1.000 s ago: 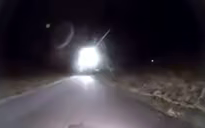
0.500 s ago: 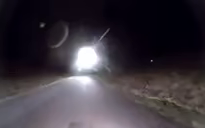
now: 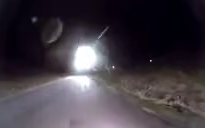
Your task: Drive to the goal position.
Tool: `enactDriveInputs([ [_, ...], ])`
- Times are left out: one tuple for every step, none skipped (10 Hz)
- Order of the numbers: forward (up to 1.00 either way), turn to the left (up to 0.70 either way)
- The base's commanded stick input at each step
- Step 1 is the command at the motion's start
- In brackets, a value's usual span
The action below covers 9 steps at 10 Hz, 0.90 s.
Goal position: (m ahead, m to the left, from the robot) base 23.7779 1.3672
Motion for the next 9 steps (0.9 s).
enactDriveInputs([
  [1.00,0.00],
  [1.00,0.00],
  [1.00,0.00],
  [1.00,0.00],
  [1.00,0.00],
  [1.00,0.00],
  [1.00,0.00],
  [1.00,0.00],
  [1.00,0.00],
])
